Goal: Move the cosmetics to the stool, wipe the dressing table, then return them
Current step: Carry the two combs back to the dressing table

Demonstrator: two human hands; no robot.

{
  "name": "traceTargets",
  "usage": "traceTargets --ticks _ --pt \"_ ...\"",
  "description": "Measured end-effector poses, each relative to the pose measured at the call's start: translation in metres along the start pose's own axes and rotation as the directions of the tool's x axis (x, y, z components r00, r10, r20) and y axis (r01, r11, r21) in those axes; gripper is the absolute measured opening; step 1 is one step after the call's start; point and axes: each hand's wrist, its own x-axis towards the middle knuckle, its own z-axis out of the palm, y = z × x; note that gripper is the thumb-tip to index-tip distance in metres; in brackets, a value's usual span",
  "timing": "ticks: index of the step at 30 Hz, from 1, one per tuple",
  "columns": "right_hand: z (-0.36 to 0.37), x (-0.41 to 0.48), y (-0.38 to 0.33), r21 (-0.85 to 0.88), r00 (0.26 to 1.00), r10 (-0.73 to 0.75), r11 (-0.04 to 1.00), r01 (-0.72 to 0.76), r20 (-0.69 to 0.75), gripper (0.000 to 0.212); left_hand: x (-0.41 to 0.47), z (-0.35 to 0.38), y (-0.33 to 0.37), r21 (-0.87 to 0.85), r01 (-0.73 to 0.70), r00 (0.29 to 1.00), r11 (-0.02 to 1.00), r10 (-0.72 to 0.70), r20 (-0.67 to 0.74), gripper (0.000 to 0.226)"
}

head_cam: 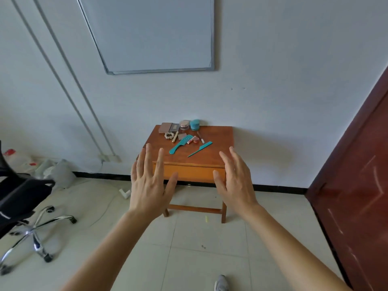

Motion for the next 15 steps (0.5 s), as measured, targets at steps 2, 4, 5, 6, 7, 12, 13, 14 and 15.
traceTargets --ticks 2,4,5,6,7,12,13,14,15 --pt "0.022 0.037 0.019 0.012 0.999 0.021 1.0 -0.021 0.042 0.059 0.043 0.021 -0.002 0.039 -0.001 0.999 0.999 -0.001 0.055 0.074" --pt "0.04 0.078 0.039 0.018 0.996 0.048 0.999 -0.049 0.081 0.059 0.086 0.04 -0.003 0.05 0.012 0.995 0.999 -0.017 0.097 0.073" --pt "0.048 0.099 0.048 0.019 0.993 0.06 0.998 -0.062 0.1 0.06 0.108 0.048 -0.005 0.05 0.02 0.994 0.999 -0.026 0.109 0.073" --pt "0.055 0.118 0.055 0.016 0.991 0.067 0.997 -0.07 0.118 0.059 0.125 0.054 -0.007 0.051 0.022 0.993 0.998 -0.028 0.114 0.074" --pt "0.064 0.141 0.063 0.016 0.987 0.081 0.996 -0.084 0.14 0.059 0.145 0.061 -0.009 0.055 0.024 0.992 0.998 -0.031 0.124 0.075" --pt "0.105 0.217 0.092 0.022 0.971 0.118 0.992 -0.125 0.208 0.059 0.212 0.101 -0.028 0.062 0.079 0.978 0.995 -0.089 0.187 0.08" --pt "0.115 0.228 0.096 0.016 0.969 0.112 0.993 -0.119 0.219 0.059 0.224 0.112 -0.032 0.062 0.1 0.972 0.993 -0.11 0.207 0.08" --pt "0.126 0.239 0.1 0.007 0.967 0.11 0.993 -0.115 0.229 0.058 0.237 0.124 -0.038 0.065 0.117 0.964 0.991 -0.129 0.232 0.08" --pt "0.136 0.248 0.104 -0.006 0.964 0.117 0.993 -0.119 0.238 0.059 0.249 0.137 -0.043 0.07 0.138 0.953 0.988 -0.151 0.262 0.079"
